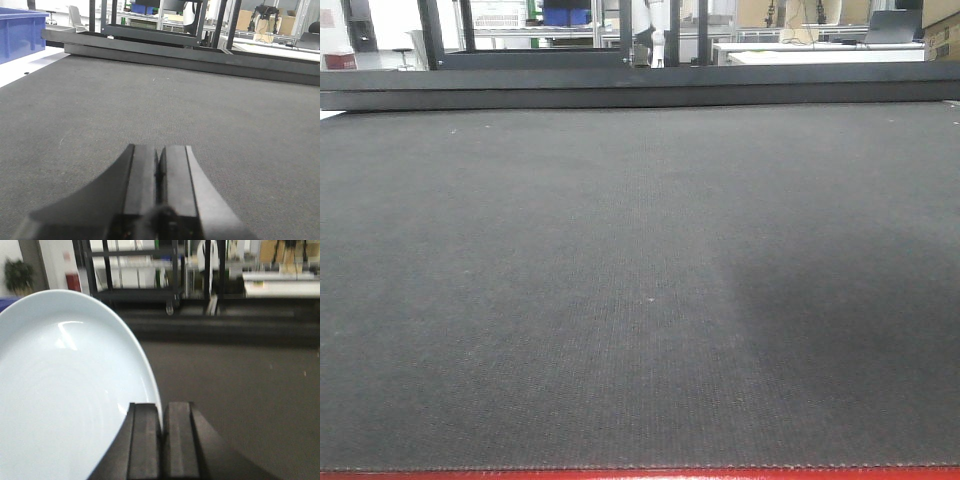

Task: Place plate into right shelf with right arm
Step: 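Drive the base away from the table holding the plate in the right gripper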

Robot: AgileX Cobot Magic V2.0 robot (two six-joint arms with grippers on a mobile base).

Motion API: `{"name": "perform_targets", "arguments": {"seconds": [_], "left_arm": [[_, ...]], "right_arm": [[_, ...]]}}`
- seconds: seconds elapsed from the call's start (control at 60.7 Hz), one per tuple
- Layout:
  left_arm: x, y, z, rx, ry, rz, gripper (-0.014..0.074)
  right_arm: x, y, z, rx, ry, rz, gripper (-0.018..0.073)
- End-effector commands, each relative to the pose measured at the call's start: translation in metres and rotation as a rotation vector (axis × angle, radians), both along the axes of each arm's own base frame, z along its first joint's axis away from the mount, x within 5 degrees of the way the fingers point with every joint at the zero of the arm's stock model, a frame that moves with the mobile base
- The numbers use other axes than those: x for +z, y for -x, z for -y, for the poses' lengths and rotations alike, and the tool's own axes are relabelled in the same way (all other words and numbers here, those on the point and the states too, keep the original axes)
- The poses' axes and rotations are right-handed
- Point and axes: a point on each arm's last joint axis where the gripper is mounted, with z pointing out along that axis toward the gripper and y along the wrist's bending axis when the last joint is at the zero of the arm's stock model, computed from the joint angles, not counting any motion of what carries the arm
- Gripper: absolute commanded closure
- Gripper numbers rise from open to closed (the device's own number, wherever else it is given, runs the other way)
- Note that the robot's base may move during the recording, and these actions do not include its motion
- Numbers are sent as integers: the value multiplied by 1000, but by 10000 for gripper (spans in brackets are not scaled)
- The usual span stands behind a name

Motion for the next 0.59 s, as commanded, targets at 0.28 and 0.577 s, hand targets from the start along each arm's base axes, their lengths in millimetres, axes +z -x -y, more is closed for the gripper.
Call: {"name": "perform_targets", "arguments": {"seconds": [0.28,0.577], "left_arm": [[6,1,0,0,11,92,643],[6,1,0,0,11,92,643]], "right_arm": [[27,12,0,31,-35,234,505],[27,12,0,31,-35,233,505]]}}
